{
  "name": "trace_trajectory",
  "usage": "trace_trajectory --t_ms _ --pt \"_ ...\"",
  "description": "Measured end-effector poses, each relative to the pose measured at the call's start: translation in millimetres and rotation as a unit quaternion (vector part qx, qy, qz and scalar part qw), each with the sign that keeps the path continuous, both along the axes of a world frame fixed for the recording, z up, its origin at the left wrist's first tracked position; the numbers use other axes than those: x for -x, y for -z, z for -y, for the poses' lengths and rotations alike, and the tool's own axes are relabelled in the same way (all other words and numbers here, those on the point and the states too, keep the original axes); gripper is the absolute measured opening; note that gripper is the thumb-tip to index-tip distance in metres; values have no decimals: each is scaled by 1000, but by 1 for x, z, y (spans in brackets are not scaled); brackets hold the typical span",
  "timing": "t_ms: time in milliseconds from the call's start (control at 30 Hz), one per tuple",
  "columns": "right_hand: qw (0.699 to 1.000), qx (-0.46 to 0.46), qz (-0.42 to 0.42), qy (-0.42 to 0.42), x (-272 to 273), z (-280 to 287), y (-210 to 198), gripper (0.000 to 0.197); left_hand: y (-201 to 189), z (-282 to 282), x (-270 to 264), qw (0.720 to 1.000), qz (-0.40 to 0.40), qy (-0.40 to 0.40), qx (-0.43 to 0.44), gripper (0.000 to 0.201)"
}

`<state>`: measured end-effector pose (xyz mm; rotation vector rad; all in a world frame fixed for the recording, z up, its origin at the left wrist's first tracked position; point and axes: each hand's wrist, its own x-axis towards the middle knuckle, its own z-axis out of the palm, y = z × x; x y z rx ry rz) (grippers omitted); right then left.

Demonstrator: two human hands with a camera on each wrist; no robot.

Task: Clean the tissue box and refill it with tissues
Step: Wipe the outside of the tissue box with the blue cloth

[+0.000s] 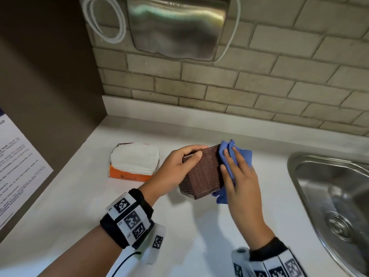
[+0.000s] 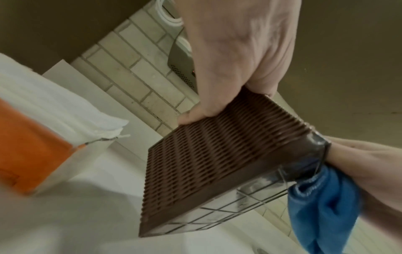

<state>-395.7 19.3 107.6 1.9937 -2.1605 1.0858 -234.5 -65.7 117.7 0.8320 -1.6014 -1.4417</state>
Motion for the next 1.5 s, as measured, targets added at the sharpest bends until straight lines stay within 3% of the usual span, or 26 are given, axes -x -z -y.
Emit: trace_trajectory --t_ms 133,167,300,367,467,533,633,733,800,833,900,967,1033,1100,1200,1333,1400,1500 --pt "981 -45 -179 -60 -39 -12 3 50 -1 2 2 1000 -12 -13 -3 28" --pt "977 -60 -188 -79 -37 -13 5 50 0 1 0 1000 -12 -12 -4 28" --pt "999 -20 -38 -10 -10 -3 2 50 4 -3 -6 999 -13 -29 -7 25" --pt "997 -29 -67 -18 -22 -6 5 49 6 -2 -4 999 -19 -33 -15 23" --pt "976 -35 -178 -122 -40 -21 18 51 10 -2 -2 999 -26 -25 -36 25" --pt "982 -20 -151 -108 -24 -18 17 50 15 -4 -4 999 -23 -19 -42 25" --pt "999 -38 -29 13 -5 -11 15 47 23 -5 -4 998 -15 -25 -50 24" --pt "989 -38 -131 -62 -25 -20 26 47 28 -5 3 997 -23 -32 -67 23" --pt "981 -51 -146 -120 -27 -24 32 48 28 -6 4 997 -24 -26 -75 24" --pt "982 -63 -142 -109 -21 -21 29 49 29 -6 4 997 -25 -23 -72 24" --pt "994 -73 -68 -48 -8 -12 24 47 31 -5 0 997 -24 -17 -66 24" --pt "991 -73 110 -34 2 -4 12 38 30 -2 -6 997 -13 0 -70 26" --pt "934 -135 329 -32 7 0 1 30 30 1 -16 997 -4 19 -77 24" --pt "875 -206 435 -42 10 -1 -1 30 29 4 -30 996 14 44 -73 24" --pt "879 -226 419 -33 5 0 10 34 16 15 -51 985 118 121 -19 39" --pt "904 -192 381 -35 -15 1 11 31 7 27 -52 923 329 172 97 52" --pt "914 -170 366 -45 -25 -1 8 33 15 25 -47 928 334 143 83 52" --pt "942 -131 297 -86 -40 -8 6 38 30 15 -40 968 243 53 24 62"
